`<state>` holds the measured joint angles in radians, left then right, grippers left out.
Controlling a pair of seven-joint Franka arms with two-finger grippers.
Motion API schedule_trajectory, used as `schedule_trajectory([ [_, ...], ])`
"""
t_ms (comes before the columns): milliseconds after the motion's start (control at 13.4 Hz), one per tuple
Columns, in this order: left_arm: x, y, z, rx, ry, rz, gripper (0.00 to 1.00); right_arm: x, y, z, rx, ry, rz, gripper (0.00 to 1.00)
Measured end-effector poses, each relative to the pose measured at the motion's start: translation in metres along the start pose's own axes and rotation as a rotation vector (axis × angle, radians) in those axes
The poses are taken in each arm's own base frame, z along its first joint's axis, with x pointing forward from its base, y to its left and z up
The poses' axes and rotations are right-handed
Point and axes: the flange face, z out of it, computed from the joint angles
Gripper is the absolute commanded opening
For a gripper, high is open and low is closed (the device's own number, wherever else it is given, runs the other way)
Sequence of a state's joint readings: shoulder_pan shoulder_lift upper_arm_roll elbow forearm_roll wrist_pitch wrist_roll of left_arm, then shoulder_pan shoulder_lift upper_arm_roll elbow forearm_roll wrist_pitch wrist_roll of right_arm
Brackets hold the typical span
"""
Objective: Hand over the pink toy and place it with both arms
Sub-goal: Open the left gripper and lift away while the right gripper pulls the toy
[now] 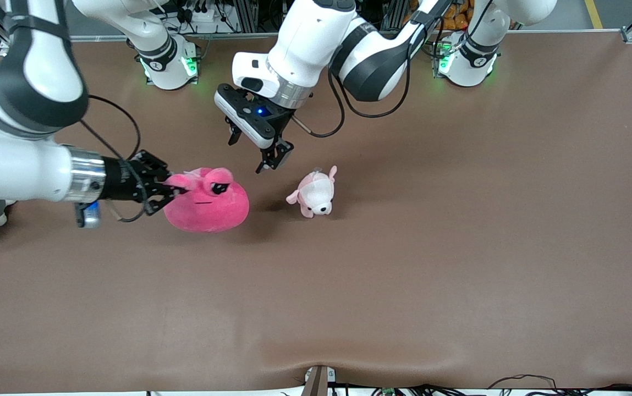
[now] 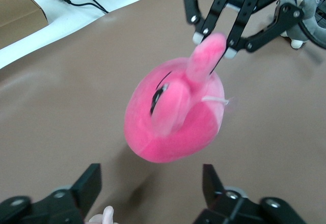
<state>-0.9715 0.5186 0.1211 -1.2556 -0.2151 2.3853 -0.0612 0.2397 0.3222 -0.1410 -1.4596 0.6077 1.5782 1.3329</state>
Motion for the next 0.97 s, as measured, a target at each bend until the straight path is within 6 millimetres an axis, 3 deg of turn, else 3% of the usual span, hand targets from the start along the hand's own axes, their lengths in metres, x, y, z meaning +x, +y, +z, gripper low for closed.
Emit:
schedule_trajectory([
  [149,0.001,-0.003,-0.012,0.001,-0.032,-0.004,1.0,0.042,0.012,-0.021,-0.017,-0.021,0.002,0.0],
  [299,0.003,-0.009,-0.033,0.007,-0.078,-0.013,1.0,0.1,0.038,-0.045,-0.06,-0.073,-0.019,0.0],
  [523,0.008,-0.047,-0.077,0.031,-0.14,-0.06,1.0,0.176,0.077,-0.07,-0.089,-0.157,-0.03,0.0],
  [747,0.007,-0.092,-0.113,0.057,-0.203,-0.118,1.0,0.202,0.089,-0.058,-0.167,-0.186,-0.051,0.0],
  [971,0.002,-0.15,-0.136,0.092,-0.254,-0.198,1.0,0.232,0.095,-0.044,-0.229,-0.155,-0.186,0.0],
])
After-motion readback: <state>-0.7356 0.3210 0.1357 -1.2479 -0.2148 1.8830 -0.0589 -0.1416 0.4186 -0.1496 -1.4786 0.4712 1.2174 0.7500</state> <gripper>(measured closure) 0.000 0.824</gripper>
